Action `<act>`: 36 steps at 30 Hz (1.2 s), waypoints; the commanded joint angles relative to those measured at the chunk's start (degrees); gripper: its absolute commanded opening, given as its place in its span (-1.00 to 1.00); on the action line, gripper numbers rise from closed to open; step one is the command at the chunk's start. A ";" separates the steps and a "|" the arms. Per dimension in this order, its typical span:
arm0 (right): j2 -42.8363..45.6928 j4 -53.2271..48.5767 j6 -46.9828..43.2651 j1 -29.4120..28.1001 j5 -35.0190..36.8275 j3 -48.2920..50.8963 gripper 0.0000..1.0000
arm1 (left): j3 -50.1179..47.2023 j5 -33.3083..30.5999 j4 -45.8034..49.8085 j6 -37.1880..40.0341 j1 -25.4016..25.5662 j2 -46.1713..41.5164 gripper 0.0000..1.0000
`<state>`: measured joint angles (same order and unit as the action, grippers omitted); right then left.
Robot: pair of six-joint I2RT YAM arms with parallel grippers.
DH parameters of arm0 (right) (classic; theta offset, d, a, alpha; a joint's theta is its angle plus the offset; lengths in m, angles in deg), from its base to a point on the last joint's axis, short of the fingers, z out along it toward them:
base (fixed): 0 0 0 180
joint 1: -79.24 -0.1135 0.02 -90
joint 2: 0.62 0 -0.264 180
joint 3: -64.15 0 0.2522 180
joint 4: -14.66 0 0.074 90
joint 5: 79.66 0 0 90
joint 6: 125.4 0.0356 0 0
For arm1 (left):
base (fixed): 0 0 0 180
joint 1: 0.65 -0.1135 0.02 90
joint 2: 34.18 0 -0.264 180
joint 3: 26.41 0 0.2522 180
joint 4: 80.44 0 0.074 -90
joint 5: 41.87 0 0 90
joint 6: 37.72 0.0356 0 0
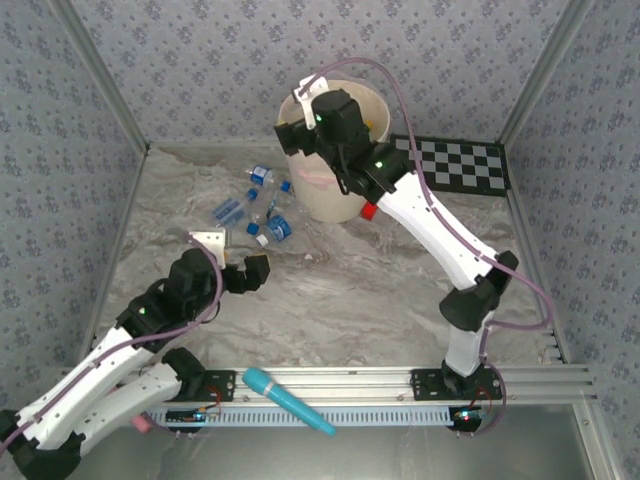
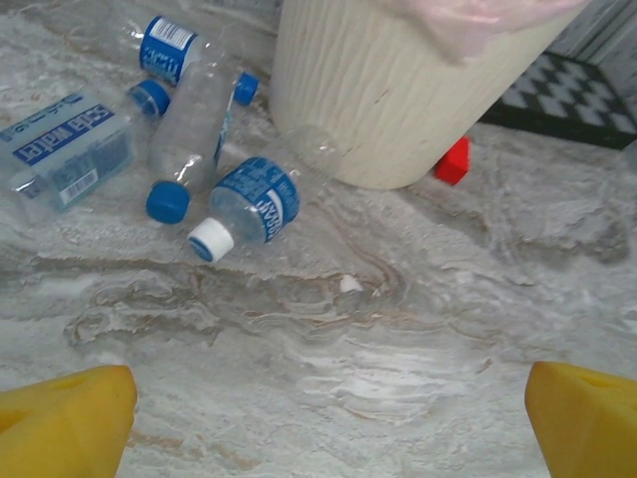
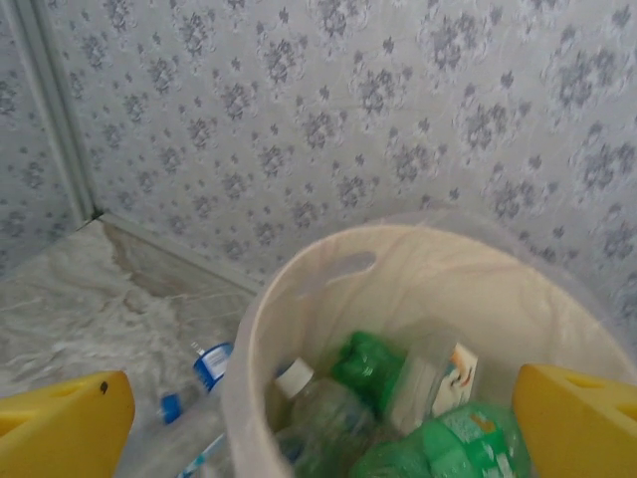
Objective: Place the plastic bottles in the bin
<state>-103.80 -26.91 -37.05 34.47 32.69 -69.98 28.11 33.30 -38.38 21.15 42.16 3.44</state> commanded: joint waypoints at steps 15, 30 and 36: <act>35.99 16.92 19.83 3.37 -6.85 51.07 0.99 | 0.27 8.11 -12.65 2.22 -10.01 20.25 0.99; 56.18 14.49 25.43 3.73 -6.35 69.09 0.99 | 5.85 17.58 -28.58 5.38 -18.41 45.16 0.93; 57.20 14.24 25.86 3.83 -6.18 68.97 0.99 | 8.56 19.89 -31.79 7.26 -19.85 50.67 0.94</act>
<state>-47.36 -11.72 -12.35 37.92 26.28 -0.87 33.99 50.53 -66.12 26.44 22.60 52.97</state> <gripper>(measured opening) 0.995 0.966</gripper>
